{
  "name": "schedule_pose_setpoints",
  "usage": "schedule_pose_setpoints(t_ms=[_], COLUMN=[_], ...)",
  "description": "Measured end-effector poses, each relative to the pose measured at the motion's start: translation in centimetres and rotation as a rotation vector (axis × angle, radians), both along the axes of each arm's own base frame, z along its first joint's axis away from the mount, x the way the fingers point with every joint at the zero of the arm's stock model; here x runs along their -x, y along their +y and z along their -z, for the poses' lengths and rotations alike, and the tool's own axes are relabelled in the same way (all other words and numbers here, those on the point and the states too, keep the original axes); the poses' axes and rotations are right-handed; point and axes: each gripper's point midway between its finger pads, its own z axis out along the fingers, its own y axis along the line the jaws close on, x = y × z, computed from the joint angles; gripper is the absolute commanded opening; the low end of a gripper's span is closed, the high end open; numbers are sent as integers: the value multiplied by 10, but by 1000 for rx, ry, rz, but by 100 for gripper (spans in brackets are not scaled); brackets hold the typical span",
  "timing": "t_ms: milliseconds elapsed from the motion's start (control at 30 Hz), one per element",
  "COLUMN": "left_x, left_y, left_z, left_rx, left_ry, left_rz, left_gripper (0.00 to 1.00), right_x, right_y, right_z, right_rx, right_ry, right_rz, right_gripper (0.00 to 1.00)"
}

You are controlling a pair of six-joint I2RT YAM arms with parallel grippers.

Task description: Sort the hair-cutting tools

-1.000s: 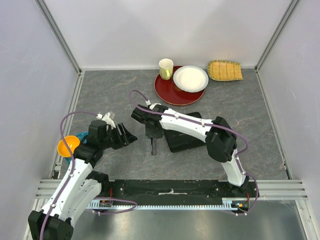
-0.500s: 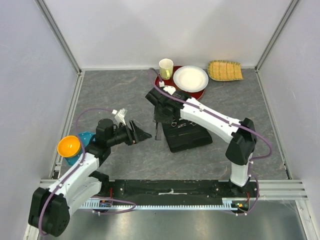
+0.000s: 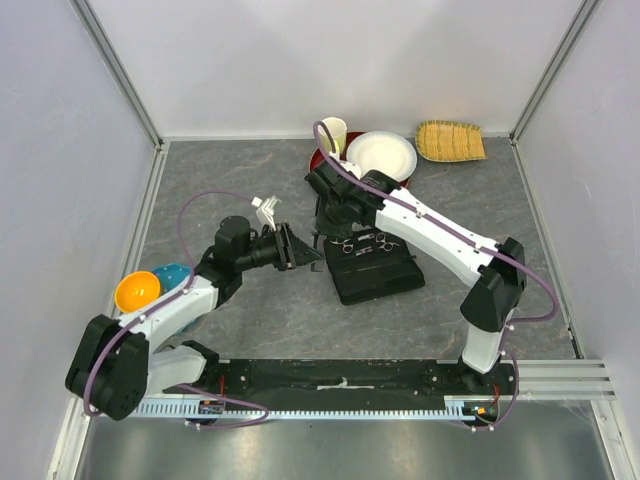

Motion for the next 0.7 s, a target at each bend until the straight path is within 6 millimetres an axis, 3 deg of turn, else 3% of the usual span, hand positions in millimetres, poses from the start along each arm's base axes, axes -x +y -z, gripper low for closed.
schedule_pose_setpoints(t_ms=[100, 167, 300, 400, 600, 700], left_x=[-6, -8, -12, -15, -17, -11], left_y=[-8, -12, -16, -18, -25, -27], left_z=[1, 2, 0, -8, -39, -48], left_rx=[2, 4, 10, 16, 33, 22], left_ry=[13, 24, 25, 10, -39, -52], left_rz=[12, 18, 23, 25, 85, 136], left_gripper=[19, 2, 2, 2, 2, 2], right_x=[-2, -3, -8, -11, -24, -33], right_y=[0, 0, -3, -6, -21, -32], right_z=[-6, -10, -14, -17, -37, -61], right_rx=[-26, -41, -60, -62, -68, -97], right_ry=[-1, -4, -10, -18, -89, -149], right_rz=[-2, -4, -4, -9, -55, -131], right_gripper=[41, 43, 71, 87, 95, 95])
